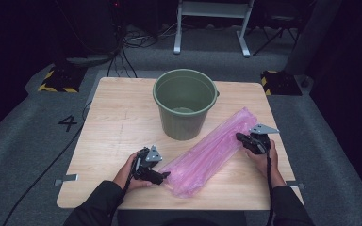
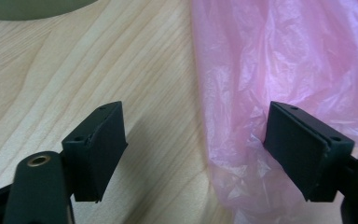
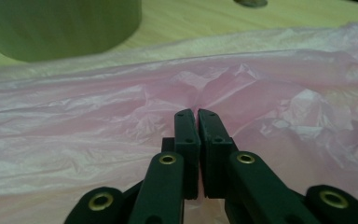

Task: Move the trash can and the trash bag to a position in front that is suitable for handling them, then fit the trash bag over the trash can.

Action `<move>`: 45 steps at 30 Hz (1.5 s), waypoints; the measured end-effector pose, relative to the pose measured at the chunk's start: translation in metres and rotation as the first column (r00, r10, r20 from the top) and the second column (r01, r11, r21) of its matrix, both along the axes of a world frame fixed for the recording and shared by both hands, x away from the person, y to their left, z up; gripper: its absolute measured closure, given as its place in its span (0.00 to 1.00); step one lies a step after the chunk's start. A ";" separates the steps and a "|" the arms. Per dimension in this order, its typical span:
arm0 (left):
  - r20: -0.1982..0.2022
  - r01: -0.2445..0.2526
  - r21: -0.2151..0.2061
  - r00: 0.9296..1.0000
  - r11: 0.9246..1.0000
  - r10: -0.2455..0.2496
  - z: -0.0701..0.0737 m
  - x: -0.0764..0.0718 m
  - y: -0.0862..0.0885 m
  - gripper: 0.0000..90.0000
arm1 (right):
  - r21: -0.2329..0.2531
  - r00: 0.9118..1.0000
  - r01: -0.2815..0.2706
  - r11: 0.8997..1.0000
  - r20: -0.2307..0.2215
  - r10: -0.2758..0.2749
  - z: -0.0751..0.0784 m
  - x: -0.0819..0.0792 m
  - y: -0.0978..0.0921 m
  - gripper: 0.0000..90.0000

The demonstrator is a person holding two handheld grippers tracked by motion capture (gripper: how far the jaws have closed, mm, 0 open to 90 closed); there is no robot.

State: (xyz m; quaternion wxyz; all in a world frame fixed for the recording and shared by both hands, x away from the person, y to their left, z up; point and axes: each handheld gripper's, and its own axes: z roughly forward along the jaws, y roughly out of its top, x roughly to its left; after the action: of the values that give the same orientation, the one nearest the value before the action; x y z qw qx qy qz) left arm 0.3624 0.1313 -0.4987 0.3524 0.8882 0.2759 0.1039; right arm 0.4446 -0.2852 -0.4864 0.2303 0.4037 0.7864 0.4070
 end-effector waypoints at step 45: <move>0.022 -0.058 -0.029 0.998 0.998 0.059 -0.005 0.014 0.020 0.17 | 0.035 0.917 -0.183 0.983 0.365 0.158 0.083 -0.037 0.029 0.98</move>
State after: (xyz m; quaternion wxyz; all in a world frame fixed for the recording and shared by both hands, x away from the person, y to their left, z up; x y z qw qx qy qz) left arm 0.3767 0.1517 -0.5035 0.3651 0.8734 0.2991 0.1202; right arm 0.4075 -0.2558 -0.4032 0.3207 0.2598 0.7484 0.5191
